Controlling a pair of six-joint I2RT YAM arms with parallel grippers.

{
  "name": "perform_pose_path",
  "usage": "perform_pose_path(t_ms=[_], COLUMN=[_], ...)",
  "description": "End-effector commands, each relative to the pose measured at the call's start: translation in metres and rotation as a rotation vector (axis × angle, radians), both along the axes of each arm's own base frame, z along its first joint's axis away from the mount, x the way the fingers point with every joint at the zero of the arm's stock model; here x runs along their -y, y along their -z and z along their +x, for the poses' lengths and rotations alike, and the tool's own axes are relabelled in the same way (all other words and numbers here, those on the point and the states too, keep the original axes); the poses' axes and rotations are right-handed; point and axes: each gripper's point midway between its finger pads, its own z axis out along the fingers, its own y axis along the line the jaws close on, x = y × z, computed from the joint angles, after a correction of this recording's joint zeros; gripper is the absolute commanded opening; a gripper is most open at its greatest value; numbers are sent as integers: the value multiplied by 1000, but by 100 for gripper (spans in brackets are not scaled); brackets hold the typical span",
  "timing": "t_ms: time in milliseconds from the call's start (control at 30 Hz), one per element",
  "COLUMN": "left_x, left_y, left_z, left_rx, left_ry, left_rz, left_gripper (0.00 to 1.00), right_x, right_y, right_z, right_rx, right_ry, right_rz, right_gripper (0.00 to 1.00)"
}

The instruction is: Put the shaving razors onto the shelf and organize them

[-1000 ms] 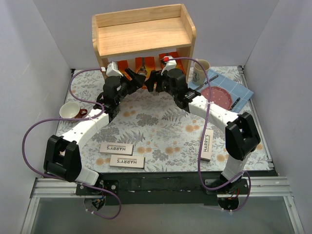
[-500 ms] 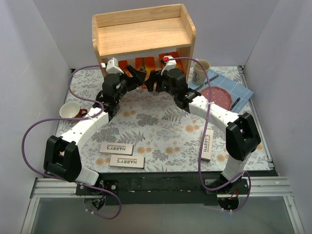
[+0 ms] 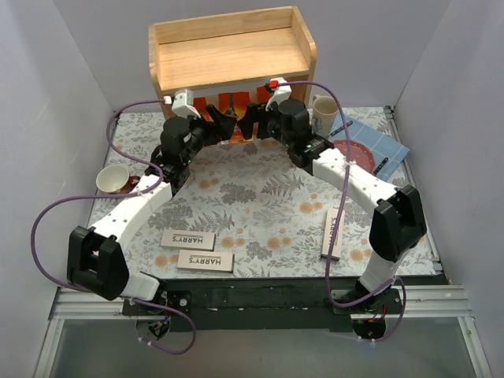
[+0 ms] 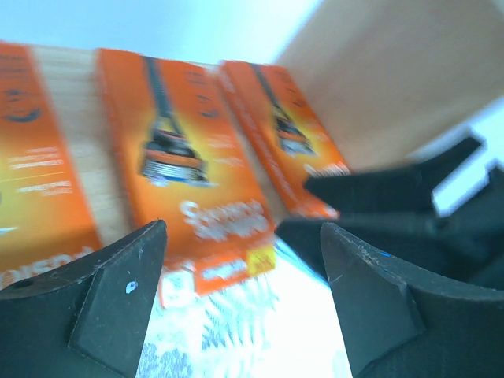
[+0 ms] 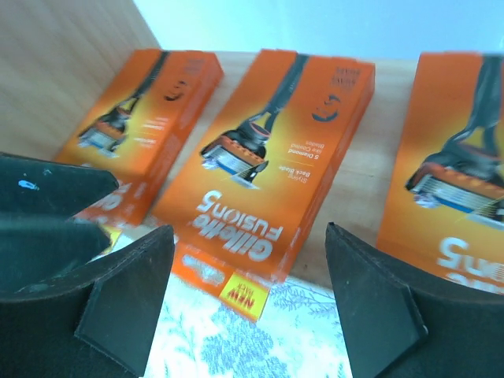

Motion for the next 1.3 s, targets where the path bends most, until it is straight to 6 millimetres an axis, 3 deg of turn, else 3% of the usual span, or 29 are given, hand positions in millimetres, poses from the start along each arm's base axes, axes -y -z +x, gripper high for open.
perform_pose_path(t_ms=[0, 33, 67, 100, 167, 200, 233, 400, 433, 500, 533, 700, 767, 933, 1267], left_x=[21, 24, 23, 27, 19, 16, 8, -44, -51, -66, -72, -81, -86, -89, -89], left_y=[-61, -61, -58, -59, -61, -49, -40, -29, -8, 7, 28, 102, 123, 135, 133], left_z=[-56, -67, -82, -99, -130, -138, -143, -161, -167, -173, -185, -224, -232, -230, -213], left_rx=[184, 195, 186, 225, 266, 257, 256, 265, 210, 185, 129, -12, -65, -78, -137], left_ry=[267, 319, 358, 438, 488, 499, 491, 305, 314, 287, 319, 540, 573, 570, 526], left_rz=[98, 128, 156, 195, 247, 274, 334, 529, 577, 662, 705, 875, 897, 925, 920], left_gripper=[78, 77, 77, 75, 73, 72, 72, 75, 77, 79, 80, 82, 83, 84, 84], right_x=[12, 19, 23, 31, 49, 62, 73, 135, 145, 167, 176, 239, 250, 259, 266], right_y=[-73, -81, -76, -55, -55, -42, -43, -19, -19, 13, 23, 92, 110, 165, 210], right_z=[-36, -46, -52, -62, -77, -83, -92, -100, -106, -108, -110, -125, -135, -168, -192], right_rx=[141, 151, 146, 82, 74, 27, 29, 28, 33, -31, -49, -384, -442, -622, -854], right_ry=[-114, -131, -148, -174, -183, -179, -175, -93, -81, -82, -79, 110, 144, 117, 143], right_rz=[6, -5, -35, -89, -130, -170, -186, -336, -341, -395, -424, -543, -551, -590, -594], right_gripper=[85, 85, 84, 84, 83, 83, 84, 87, 89, 89, 91, 99, 99, 99, 99])
